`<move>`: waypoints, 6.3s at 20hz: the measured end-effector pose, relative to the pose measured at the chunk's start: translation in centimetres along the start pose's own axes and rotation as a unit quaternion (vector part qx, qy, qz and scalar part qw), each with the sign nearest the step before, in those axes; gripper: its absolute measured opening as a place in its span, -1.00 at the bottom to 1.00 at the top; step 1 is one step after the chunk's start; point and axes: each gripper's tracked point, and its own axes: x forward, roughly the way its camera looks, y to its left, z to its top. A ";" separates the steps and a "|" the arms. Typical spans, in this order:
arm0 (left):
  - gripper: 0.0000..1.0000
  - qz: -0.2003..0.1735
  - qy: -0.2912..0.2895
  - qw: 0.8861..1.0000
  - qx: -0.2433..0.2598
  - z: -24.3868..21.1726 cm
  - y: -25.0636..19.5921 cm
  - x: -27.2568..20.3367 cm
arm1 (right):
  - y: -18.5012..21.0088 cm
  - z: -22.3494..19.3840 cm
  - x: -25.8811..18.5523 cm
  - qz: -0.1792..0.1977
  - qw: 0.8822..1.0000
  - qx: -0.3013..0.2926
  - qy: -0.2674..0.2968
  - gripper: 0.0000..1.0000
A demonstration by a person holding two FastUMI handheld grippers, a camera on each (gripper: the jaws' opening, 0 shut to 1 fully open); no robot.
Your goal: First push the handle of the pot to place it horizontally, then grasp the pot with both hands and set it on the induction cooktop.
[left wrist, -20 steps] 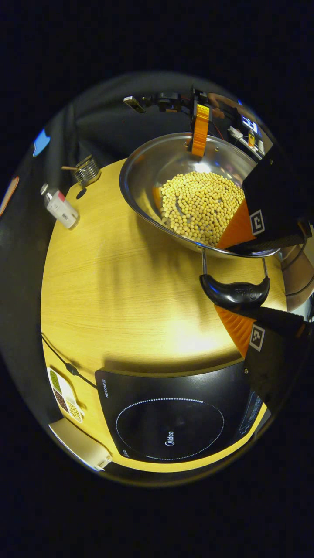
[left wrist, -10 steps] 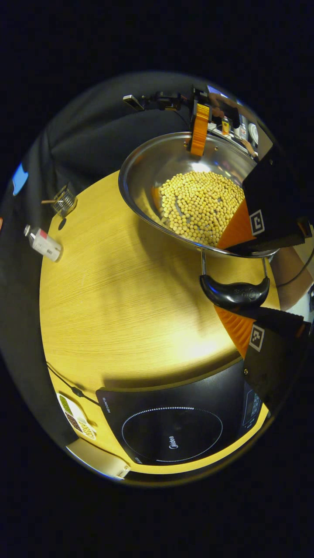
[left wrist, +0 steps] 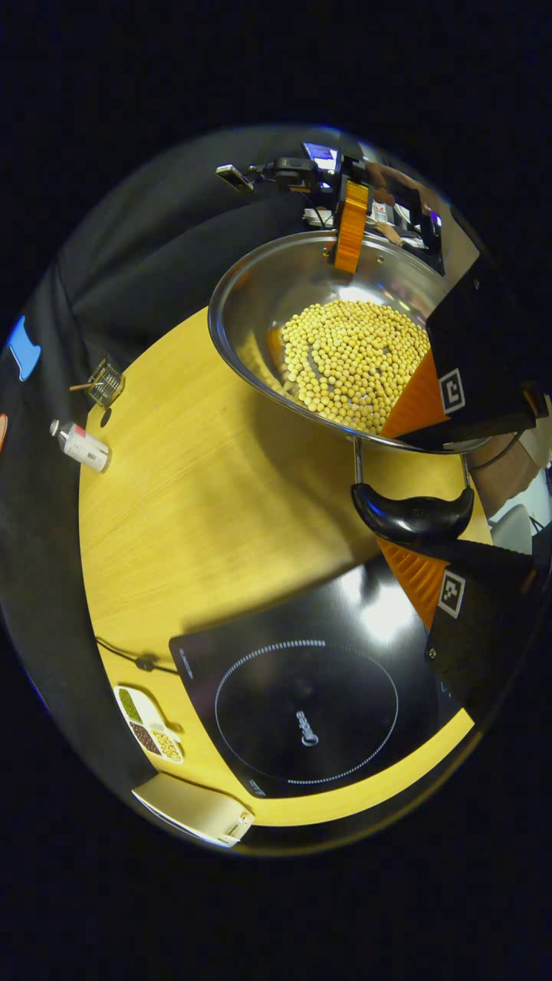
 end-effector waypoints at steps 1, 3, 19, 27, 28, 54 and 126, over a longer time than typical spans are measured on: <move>0.19 0.001 -0.003 1.000 0.001 0.1 0.0 0.0 | 1.0 -0.7 0.1 0.001 1.000 -0.001 -0.004 0.01; 0.24 0.002 -0.009 1.000 0.001 -0.3 -0.1 0.4 | 3.2 -1.8 0.6 0.001 1.000 -0.005 -0.007 0.01; 0.19 0.066 -0.088 0.990 -0.091 -2.2 -0.3 -0.6 | 22.0 -4.8 11.8 0.030 0.992 -0.118 0.026 0.01; 0.18 0.107 -0.123 0.981 -0.109 -3.3 -0.6 -1.2 | 27.8 -1.7 17.4 0.051 0.987 -0.152 0.027 0.02; 0.18 0.110 -0.123 0.980 -0.107 -3.4 -0.6 -1.2 | 28.1 -1.4 18.2 0.051 0.987 -0.149 0.027 0.02; 0.25 0.123 -0.146 0.975 -0.111 -3.1 -0.8 -3.0 | 29.4 4.7 23.5 0.073 0.987 -0.142 0.025 -0.05; 1.00 0.284 -0.625 0.727 -0.028 9.1 -44.9 -38.0 | 8.8 26.9 -29.1 0.064 0.819 -0.283 -0.494 0.84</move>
